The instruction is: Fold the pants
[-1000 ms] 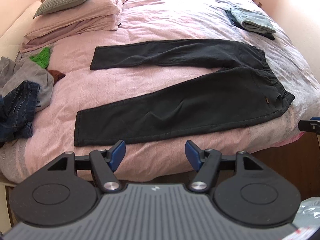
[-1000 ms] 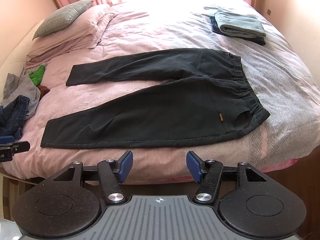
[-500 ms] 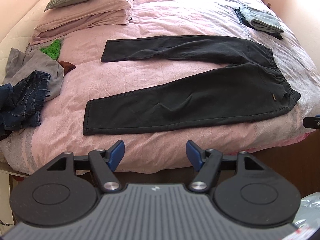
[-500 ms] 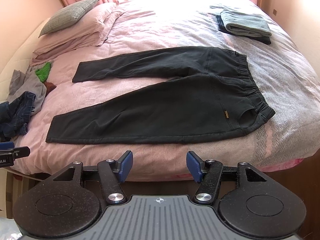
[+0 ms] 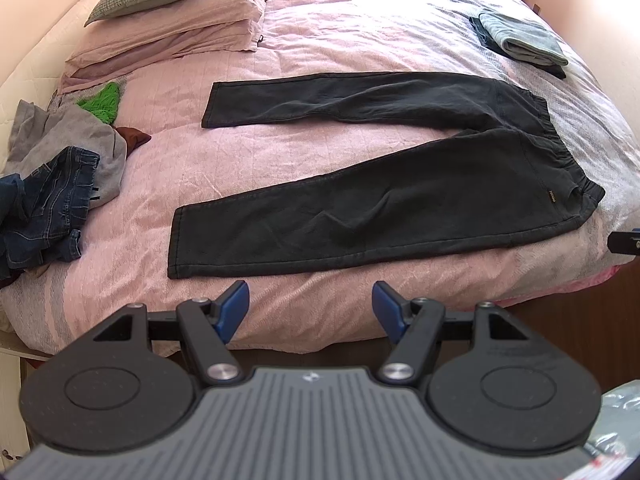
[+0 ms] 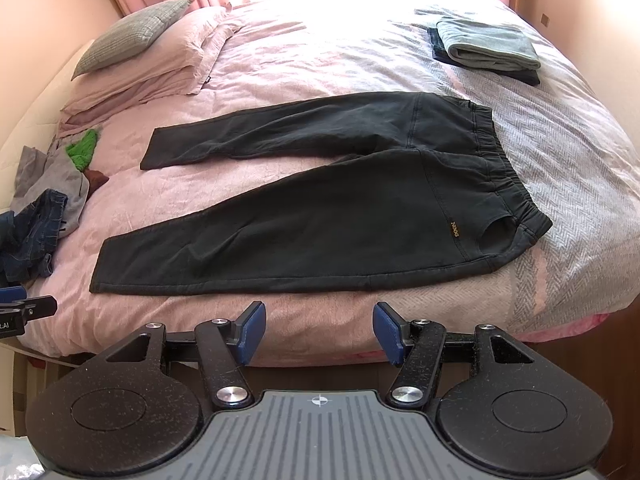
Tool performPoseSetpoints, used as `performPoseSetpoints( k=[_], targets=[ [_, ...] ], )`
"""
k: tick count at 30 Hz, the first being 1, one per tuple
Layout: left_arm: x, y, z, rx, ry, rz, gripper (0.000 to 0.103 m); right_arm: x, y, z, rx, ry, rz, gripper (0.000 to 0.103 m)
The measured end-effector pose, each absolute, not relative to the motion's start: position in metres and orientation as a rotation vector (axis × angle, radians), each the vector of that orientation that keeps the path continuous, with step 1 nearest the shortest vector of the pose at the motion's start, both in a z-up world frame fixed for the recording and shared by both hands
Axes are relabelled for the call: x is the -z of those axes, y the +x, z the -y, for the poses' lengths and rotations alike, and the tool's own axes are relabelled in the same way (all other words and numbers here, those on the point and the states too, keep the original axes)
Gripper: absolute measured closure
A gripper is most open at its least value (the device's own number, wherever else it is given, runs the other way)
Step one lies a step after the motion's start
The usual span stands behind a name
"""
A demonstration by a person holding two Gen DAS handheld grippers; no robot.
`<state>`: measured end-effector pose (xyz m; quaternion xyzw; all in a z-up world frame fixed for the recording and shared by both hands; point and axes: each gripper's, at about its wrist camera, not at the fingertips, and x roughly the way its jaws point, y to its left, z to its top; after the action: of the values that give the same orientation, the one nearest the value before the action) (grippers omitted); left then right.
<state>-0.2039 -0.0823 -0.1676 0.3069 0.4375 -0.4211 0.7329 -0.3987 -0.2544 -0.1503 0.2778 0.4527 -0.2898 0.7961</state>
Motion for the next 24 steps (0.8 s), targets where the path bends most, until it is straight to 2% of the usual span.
performPoseSetpoints(
  k=[17, 24],
  targets=[
    [0.186, -0.173, 0.116, 0.946, 0.739, -0.977, 0.032, 0.157, -0.391, 0.276, 0.697, 0.609, -0.959, 0.046],
    [0.199, -0.172, 0.153, 0.965, 0.764, -0.961, 0.028, 0.152, -0.403, 0.308, 0.736, 0.599, -0.866, 0.046]
  ],
)
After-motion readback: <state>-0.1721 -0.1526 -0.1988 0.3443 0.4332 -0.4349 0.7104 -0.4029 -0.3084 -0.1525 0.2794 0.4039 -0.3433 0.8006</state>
